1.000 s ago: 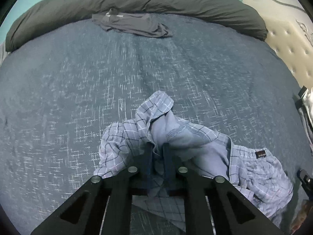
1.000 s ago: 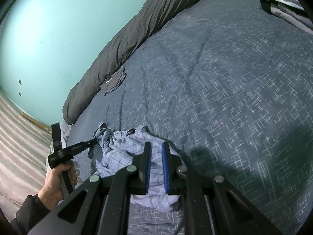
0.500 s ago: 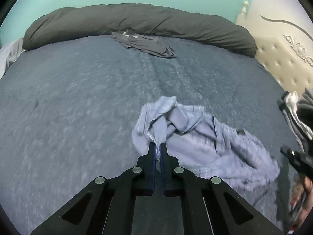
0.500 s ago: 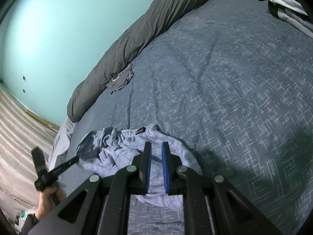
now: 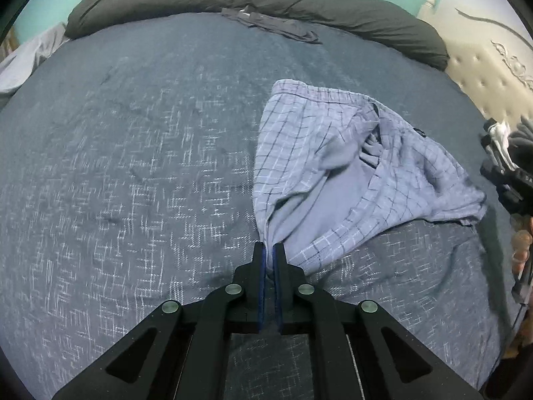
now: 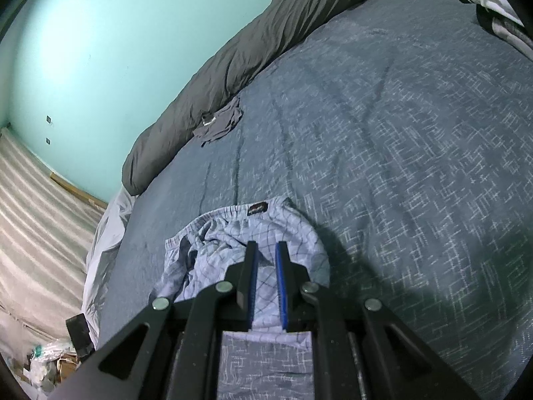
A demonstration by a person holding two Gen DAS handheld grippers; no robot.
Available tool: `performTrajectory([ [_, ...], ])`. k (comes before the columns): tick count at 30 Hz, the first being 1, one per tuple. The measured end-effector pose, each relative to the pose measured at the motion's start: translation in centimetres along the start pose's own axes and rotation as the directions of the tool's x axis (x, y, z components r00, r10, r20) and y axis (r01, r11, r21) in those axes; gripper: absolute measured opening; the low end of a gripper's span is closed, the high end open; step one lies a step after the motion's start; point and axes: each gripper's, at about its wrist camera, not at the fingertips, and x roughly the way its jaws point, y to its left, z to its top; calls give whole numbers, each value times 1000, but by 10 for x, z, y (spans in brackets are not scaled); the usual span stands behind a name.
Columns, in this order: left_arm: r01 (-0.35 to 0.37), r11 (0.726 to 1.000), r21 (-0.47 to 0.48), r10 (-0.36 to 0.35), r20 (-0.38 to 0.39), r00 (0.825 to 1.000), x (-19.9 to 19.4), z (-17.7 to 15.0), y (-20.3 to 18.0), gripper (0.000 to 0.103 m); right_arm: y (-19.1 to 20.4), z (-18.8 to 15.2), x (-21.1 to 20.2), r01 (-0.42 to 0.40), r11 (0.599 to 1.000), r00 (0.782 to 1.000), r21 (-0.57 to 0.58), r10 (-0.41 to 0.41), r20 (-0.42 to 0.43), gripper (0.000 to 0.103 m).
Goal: Fold clothes
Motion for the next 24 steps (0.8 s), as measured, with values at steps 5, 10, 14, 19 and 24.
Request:
performTrajectory([
  [5,-31,999,31,29,69,997,-10,19,-10,32,-3,-1,4,1,1000,1000,4,-1,-17,10],
  [10,-6,994,105,0,61,998,8,36,-33,40,-2,-3,9,2,1000,999,4,-2,-35,17],
  [14,12,989,146,-17,31,999,31,42,-54,40,-4,-5,9,1,1000,999,4,0,-39,23],
  [19,22,986,164,-25,13,1000,50,45,-71,40,-8,-4,9,4,1000,999,12,-4,-37,23],
  [24,39,982,185,-44,21,999,51,47,-86,40,-9,-4,10,5,1000,999,18,-4,-39,23],
])
